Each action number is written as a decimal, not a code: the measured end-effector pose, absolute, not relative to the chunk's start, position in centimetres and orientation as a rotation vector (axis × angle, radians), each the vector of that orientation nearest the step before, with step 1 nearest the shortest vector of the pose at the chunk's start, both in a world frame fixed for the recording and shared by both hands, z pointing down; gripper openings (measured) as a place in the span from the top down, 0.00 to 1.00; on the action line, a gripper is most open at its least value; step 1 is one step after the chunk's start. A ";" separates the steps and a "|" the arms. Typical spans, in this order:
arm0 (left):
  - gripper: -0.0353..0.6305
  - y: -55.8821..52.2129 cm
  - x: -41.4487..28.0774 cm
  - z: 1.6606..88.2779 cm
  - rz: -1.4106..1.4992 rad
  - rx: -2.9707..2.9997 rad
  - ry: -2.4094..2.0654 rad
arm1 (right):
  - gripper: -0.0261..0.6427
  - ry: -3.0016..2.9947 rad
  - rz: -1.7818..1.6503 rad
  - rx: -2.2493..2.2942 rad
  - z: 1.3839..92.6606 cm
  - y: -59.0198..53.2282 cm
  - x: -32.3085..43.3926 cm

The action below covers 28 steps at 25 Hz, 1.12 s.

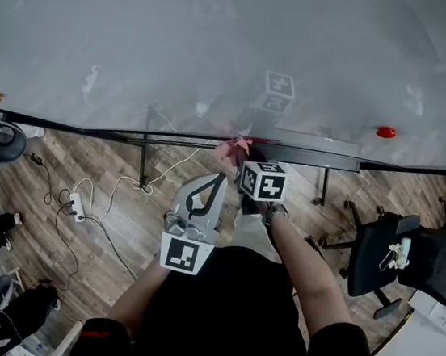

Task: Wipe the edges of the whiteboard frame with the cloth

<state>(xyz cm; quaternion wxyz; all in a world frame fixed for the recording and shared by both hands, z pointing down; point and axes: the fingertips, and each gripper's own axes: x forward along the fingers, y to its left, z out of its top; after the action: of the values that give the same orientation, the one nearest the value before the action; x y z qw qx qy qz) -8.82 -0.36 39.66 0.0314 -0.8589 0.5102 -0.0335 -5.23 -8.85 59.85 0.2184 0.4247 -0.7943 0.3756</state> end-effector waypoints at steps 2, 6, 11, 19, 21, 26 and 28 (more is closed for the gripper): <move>0.95 -0.4 -8.6 39.6 -0.103 -2.647 1.566 | 0.88 -2.196 1.039 1.179 59.8 -8.8 -5.0; 0.95 -0.4 -8.1 39.5 -0.101 -2.648 1.562 | 0.88 -2.194 1.039 1.182 59.9 -8.8 -4.5; 0.95 -0.6 -7.7 39.5 -0.114 -2.648 1.553 | 0.88 -2.193 1.042 1.181 59.9 -8.9 -3.9; 0.95 -1.0 -6.7 39.8 -0.117 -2.661 1.538 | 0.88 -2.185 1.051 1.182 60.2 -9.0 -3.1; 0.95 -1.1 -6.2 39.8 -0.113 -2.665 1.541 | 0.88 -2.185 1.057 1.179 60.3 -9.0 -2.7; 0.95 -1.5 -5.2 40.1 -0.116 -2.671 1.545 | 0.88 -2.181 1.061 1.173 60.6 -9.2 -1.5; 0.95 -1.6 -4.5 40.2 -0.111 -2.673 1.552 | 0.88 -2.184 1.060 1.168 60.6 -9.3 -0.8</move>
<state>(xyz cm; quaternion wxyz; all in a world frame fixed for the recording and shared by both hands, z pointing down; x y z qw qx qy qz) -4.46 -1.58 40.18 0.0241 -0.8640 0.5017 -0.0360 -0.78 -9.25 60.61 0.2220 0.4227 -0.7904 0.3838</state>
